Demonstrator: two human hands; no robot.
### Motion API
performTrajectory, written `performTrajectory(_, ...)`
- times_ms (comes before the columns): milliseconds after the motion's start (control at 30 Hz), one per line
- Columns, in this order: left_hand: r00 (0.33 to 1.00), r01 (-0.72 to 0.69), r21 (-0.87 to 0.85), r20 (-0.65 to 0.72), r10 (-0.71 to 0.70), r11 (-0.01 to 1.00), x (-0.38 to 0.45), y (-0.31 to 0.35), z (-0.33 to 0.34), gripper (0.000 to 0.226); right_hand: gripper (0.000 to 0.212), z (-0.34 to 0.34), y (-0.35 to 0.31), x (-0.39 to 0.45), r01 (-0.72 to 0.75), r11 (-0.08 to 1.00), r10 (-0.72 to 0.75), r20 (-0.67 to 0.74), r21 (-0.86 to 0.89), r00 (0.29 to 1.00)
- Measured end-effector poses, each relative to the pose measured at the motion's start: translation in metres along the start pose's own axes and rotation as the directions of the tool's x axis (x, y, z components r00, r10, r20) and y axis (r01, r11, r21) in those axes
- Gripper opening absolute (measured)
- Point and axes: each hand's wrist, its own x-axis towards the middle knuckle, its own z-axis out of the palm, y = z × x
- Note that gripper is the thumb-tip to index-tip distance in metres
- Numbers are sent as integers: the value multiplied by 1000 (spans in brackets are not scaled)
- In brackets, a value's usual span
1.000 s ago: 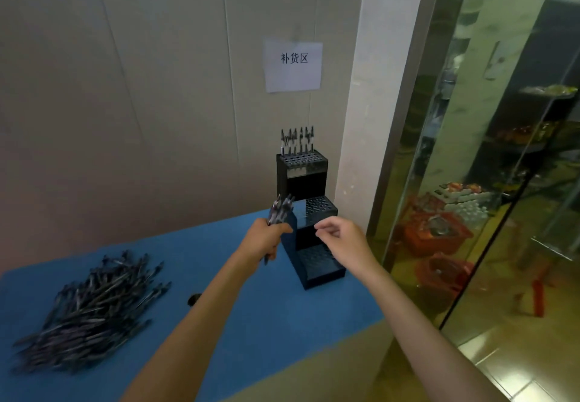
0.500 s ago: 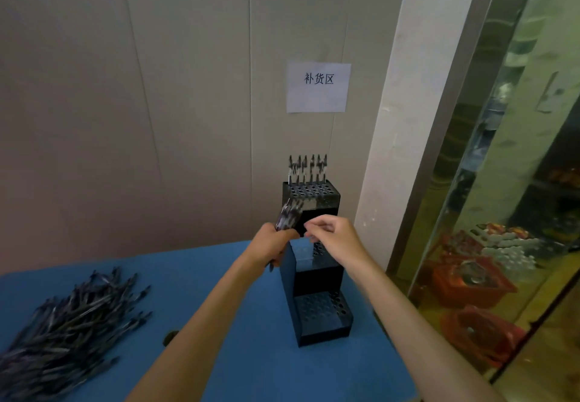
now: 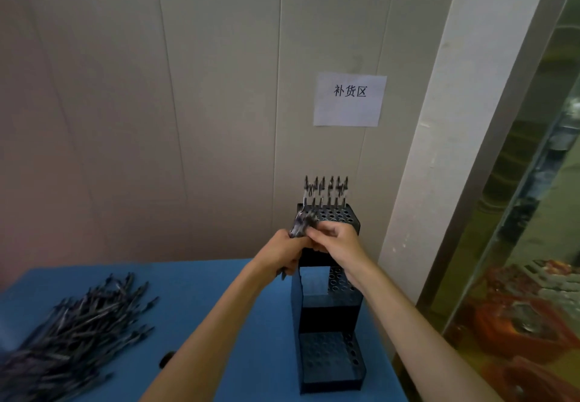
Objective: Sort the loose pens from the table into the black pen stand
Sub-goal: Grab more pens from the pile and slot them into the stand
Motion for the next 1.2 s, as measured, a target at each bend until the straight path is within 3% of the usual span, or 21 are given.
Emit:
performTrajectory(167, 1000, 1, -57, 7, 0, 998, 10, 6, 4, 24, 12, -8, -6, 21, -48, 997, 47, 14, 60, 999)
performTrajectory(400, 998, 40, -60, -52, -43, 997, 25, 7, -6, 29, 14, -26, -20, 59, 56, 987, -17, -249, 151, 968)
performTrajectory(500, 991, 48, -47, -125, -54, 998, 29, 1, -18, 35, 11, -37, -25, 75, 162, 986, -163, -320, -31, 933)
performTrajectory(600, 979, 6, -53, -205, -17, 999, 35, -2, -26, 36, 10, -37, -25, 88, 256, 911, -348, -269, -323, 898)
performTrajectory(700, 967, 0, -55, -254, -14, 998, 41, -2, -31, 33, 13, -29, -23, 99, 317, 841, -435, -201, -439, 878)
performTrajectory(933, 938, 32, 51, -347, -12, 998, 50, -1, -40, 22, 14, -15, -17, 114, 349, 810, -471, -169, -471, 866)
performTrajectory(1200, 953, 4, 87, -303, 22, 996, 53, 5, -37, 19, 13, -13, -11, 118, 326, 747, -437, -58, -580, 898)
